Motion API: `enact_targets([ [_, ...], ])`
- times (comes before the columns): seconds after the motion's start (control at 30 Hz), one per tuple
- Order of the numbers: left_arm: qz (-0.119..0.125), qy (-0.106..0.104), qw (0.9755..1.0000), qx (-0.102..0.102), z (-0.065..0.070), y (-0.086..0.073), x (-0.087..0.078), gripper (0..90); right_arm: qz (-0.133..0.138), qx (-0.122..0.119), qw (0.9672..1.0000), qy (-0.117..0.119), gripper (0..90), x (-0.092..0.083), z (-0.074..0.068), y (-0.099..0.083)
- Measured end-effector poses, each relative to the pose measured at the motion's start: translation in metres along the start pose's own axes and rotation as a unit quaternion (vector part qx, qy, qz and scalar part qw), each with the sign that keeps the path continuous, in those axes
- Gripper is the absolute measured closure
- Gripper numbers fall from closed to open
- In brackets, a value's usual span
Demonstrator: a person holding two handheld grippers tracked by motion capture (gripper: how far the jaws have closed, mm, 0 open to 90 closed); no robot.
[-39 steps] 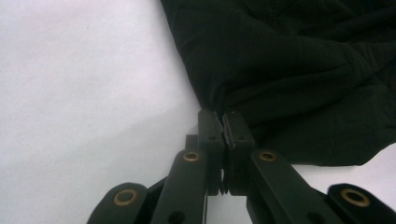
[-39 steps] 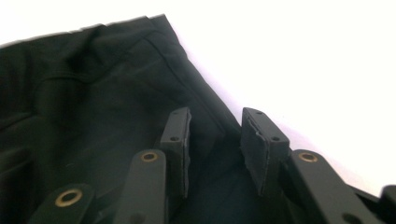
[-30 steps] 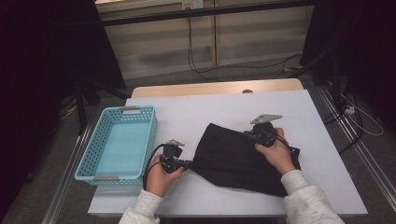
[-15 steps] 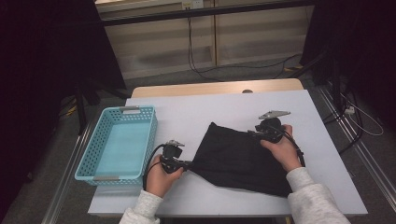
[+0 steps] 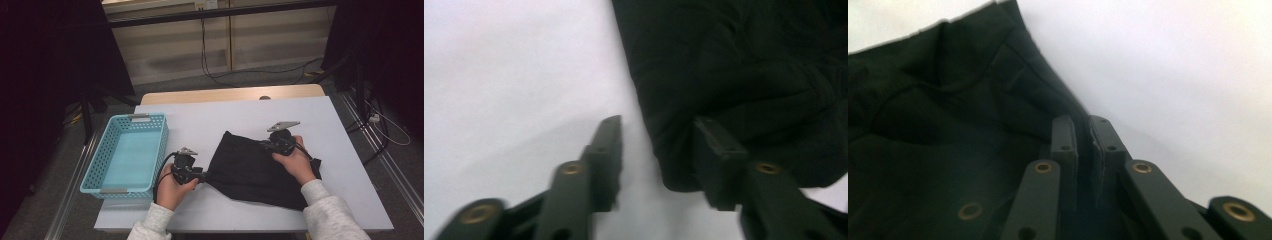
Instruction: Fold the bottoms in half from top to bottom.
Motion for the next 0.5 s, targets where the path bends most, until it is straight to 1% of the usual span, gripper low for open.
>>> enact_targets([
  [0.03,0.000,0.000,1.0000,0.002,0.000,0.000,0.000,51.6,0.009,0.000,1.0000,0.002,82.6,-0.003,0.000,0.003],
  [0.07,0.002,0.002,1.0000,0.006,0.000,0.001,0.000,48.5,0.017,0.007,0.9998,0.004,80.2,-0.005,0.000,0.005],
  [0.1,0.007,0.010,0.9999,0.011,-0.001,0.002,0.001,41.1,0.013,0.020,0.9997,0.000,67.9,-0.009,0.001,0.004],
  [0.13,0.007,0.010,0.9999,0.011,-0.001,0.002,0.001,39.2,0.013,0.020,0.9997,0.000,67.9,-0.009,0.001,0.004],
  [0.17,0.011,0.010,0.9998,0.011,-0.001,0.003,0.000,35.4,0.005,0.018,0.9997,-0.016,50.7,-0.015,0.002,0.001],
  [0.2,0.014,0.010,0.9998,0.011,-0.001,0.004,0.000,35.4,0.005,0.018,0.9997,-0.016,50.7,-0.015,0.002,0.001],
  [0.23,0.016,0.012,0.9997,0.012,-0.002,0.005,0.000,29.8,0.003,0.019,0.9997,-0.017,50.7,-0.019,0.001,-0.002],
  [0.27,0.017,0.016,0.9996,0.013,-0.003,0.005,-0.001,29.8,0.002,0.018,0.9998,-0.013,50.5,-0.023,0.000,-0.004],
  [0.33,0.019,0.013,0.9997,0.012,-0.003,0.007,-0.001,27.0,0.005,0.010,0.9999,-0.008,47.0,-0.033,-0.005,-0.010],
  [0.37,0.022,0.019,0.9995,0.014,-0.003,0.007,-0.001,25.9,0.009,0.010,0.9999,-0.001,46.0,-0.038,-0.008,-0.012],
  [0.4,0.021,0.020,0.9994,0.018,-0.004,0.007,-0.001,24.2,0.013,0.010,0.9999,0.004,45.8,-0.044,-0.011,-0.015],
  [0.47,0.024,0.021,0.9993,0.018,-0.003,0.008,-0.001,22.1,0.016,0.003,0.9998,0.015,44.8,-0.054,-0.019,-0.020],
  [0.5,0.024,0.023,0.9993,0.018,-0.003,0.008,-0.001,20.4,0.025,0.011,0.9993,0.026,44.7,-0.061,-0.025,-0.026],
])
Point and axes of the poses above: each handheld gripper's, and its own axes: x roughly forward along the jaws, y roughly out of its top, z roughly to its right, the point moved 6 cm from there along x, roughly forward along the jaws, and after that the axes turned 9 degrees about z, right-handed, at the moved point
